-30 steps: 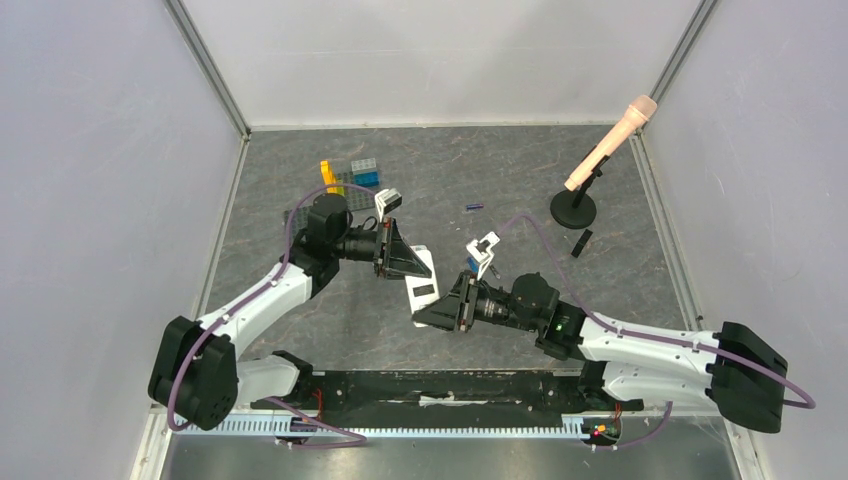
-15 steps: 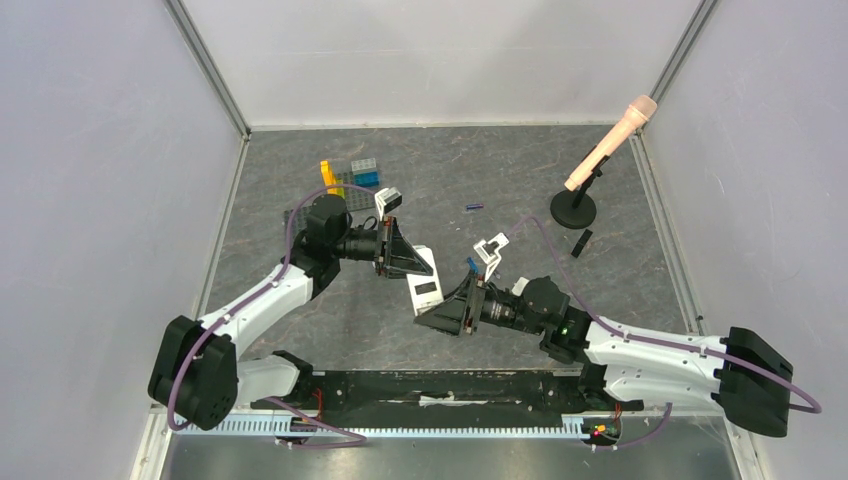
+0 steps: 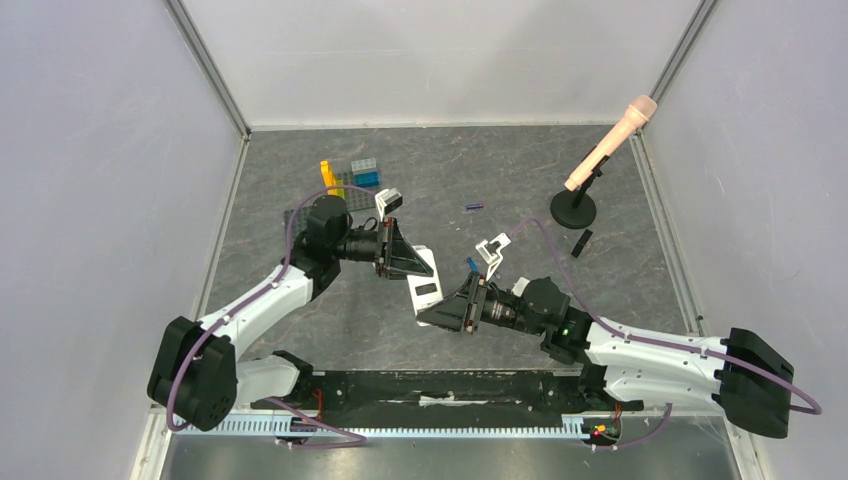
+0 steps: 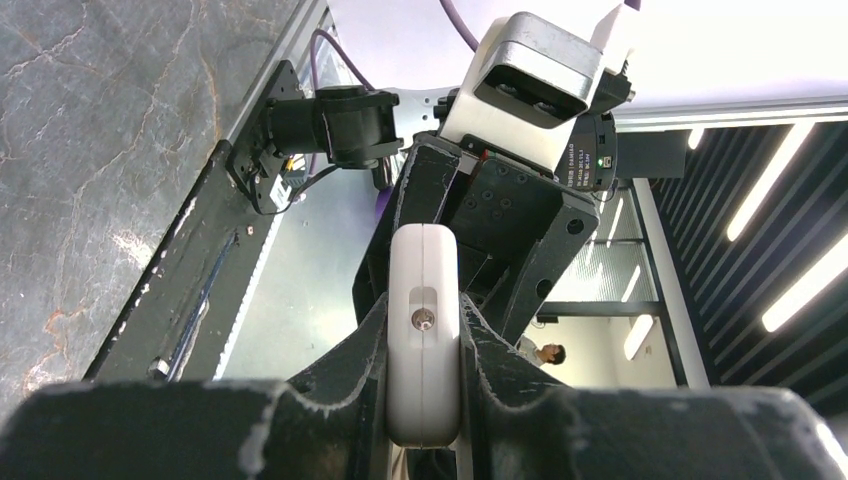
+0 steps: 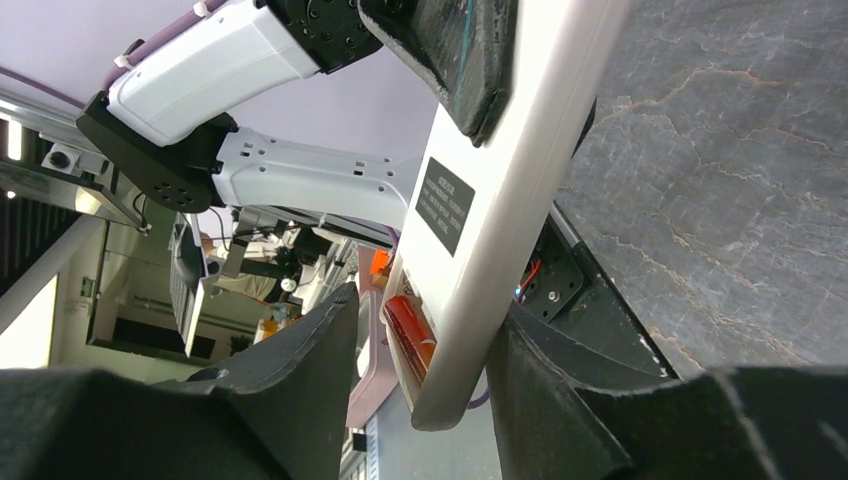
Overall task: Load the batteries into the remote control
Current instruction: Load the battery into the remote control.
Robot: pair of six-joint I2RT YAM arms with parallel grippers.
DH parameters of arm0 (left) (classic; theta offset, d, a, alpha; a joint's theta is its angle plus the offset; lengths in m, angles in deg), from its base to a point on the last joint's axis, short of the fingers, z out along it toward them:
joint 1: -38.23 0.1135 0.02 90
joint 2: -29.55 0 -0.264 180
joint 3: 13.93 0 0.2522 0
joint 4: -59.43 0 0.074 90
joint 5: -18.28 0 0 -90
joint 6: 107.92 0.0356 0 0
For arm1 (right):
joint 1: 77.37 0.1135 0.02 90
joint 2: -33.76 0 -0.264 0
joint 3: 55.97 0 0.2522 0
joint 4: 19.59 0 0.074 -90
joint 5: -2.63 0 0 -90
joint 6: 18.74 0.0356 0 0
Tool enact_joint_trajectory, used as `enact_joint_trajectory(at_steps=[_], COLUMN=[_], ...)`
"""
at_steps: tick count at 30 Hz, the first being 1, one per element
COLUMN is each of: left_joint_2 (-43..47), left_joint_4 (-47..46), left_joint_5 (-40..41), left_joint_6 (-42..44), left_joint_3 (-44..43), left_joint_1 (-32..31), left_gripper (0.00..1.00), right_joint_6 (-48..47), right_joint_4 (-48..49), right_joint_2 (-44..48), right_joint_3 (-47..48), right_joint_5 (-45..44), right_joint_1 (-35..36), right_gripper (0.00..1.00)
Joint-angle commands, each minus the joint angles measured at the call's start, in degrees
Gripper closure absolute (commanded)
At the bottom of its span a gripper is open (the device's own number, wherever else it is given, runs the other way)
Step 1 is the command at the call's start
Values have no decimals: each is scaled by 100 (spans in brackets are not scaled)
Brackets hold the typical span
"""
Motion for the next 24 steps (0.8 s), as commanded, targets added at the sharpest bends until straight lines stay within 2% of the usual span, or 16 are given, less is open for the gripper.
enact_joint_trajectory(at_steps=[1,4,9,14,17,19,21,24], left_joint_2=[197,206,185,171,166,153,158,242], left_joint_4=[-141,-64,-22,-17,-13,-13,1,126], left_joint_5=[32,32,46,67,75,67,93,295], left_joint_6=[29,99,147,146,158,153,178,347], left_joint_3=[62,69,82,78,81,76,63,17], left_joint_1=[-6,-9,-6,-9,-11,-7,-11,-10], left_gripper=[98,98,98,98,98,98,98,98], right_joint_6=[149,207,268,256,224,211,177,1], right_joint_4=[282,210,49,-146,-189,-199,-210,-406], right_joint_2=[39,77,100,66,56,64,84,128], right_joint_3=[2,-9,-33,11,26,36,58,123], right_joint_5=[-60,-147,-230,-252,-252,-252,-231,-246], right_joint_1=[19,10,-25,-34,-32,-32,-34,-40], right_gripper=[52,55,73,85,87,81,59,37])
